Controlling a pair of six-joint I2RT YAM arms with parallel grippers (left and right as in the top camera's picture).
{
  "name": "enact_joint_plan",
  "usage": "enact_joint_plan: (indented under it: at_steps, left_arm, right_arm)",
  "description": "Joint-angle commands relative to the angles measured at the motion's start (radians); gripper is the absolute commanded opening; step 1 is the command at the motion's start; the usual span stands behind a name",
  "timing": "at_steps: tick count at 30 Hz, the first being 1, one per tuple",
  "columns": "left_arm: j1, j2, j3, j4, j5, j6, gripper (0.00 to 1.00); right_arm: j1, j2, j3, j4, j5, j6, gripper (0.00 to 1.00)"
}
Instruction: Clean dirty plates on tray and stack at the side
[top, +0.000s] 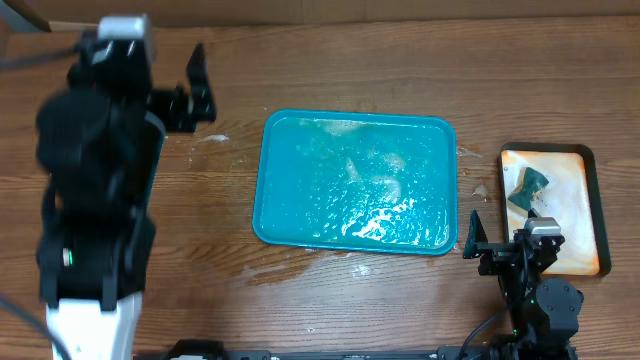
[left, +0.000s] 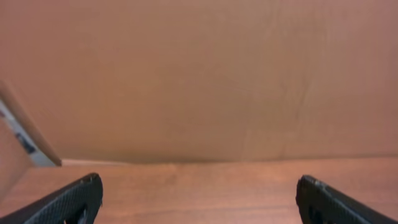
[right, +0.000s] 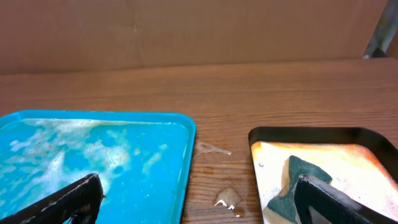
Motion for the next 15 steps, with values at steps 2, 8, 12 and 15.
enact_joint_plan:
  at_steps: [2, 8, 12, 15]
  left_arm:
    - [0.059, -0.182, -0.233, 0.110, -0.006, -0.055, 1.00]
    - [0.159, -0.419, -0.496, 0.172, 0.001, -0.114, 1.00]
    - [0.218, -0.551, -0.628, 0.192, 0.053, -0.114, 1.00]
    - [0.256, -0.661, -0.726, 0.218, 0.090, -0.117, 1.00]
  right_arm:
    - [0.010, -0.009, -0.009, 0.006, 0.012, -0.007, 1.00]
    - [0.010, -0.009, -0.009, 0.006, 0.012, -0.007, 1.00]
    - [0.010, -0.009, -0.009, 0.006, 0.012, -0.007, 1.00]
    - [0.010, -0.009, -0.009, 0.006, 0.012, -0.007, 1.00]
